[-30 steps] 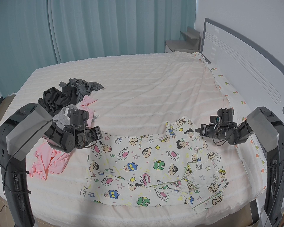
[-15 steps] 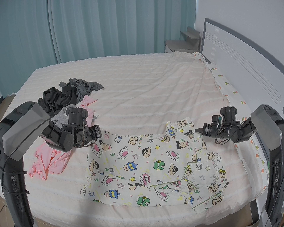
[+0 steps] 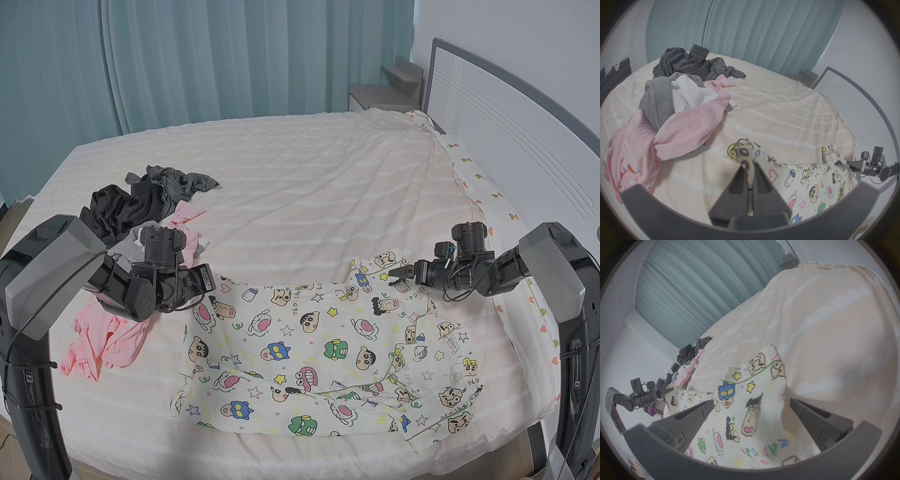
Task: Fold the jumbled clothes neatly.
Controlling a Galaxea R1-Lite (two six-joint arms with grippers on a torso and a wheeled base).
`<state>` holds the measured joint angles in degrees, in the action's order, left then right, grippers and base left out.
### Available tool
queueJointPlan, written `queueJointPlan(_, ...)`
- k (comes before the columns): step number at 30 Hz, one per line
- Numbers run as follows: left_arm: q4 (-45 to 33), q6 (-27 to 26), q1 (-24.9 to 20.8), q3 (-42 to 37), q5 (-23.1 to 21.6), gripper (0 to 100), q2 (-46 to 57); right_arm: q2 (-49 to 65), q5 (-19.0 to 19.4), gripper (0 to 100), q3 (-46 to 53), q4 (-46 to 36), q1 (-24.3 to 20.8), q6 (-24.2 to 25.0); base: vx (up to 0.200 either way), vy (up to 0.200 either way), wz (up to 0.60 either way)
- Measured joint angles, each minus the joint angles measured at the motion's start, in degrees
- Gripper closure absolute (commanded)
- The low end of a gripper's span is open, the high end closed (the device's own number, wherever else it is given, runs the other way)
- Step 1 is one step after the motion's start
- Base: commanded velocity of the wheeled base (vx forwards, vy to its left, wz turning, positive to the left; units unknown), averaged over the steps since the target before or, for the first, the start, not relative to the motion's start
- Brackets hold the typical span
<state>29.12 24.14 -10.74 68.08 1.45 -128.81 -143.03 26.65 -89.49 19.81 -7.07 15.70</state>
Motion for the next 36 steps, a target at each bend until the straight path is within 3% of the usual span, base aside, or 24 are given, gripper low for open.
queueJointPlan(2,0.02,0.00,0.00,0.05,0.02,100,0.00,-0.62,0.01,0,-1.07,-1.01,-0.41,0.02,0.000,0.000,0.00)
queueJointPlan(3,0.02,0.00,0.00,0.05,0.02,100,0.00,-0.94,0.00,100,-1.63,-2.16,-0.56,0.02,0.000,0.000,0.00)
queueJointPlan(17,0.00,-0.33,-0.28,-0.39,0.10,100,0.13,-1.05,0.37,100,-3.17,-4.55,0.18,0.52,0.000,0.000,0.00)
queueJointPlan(36,3.25,-1.27,-0.69,-2.68,-0.01,100,4.35,6.77,7.56,100,8.90,3.51,3.63,2.72,0.000,0.000,0.00)
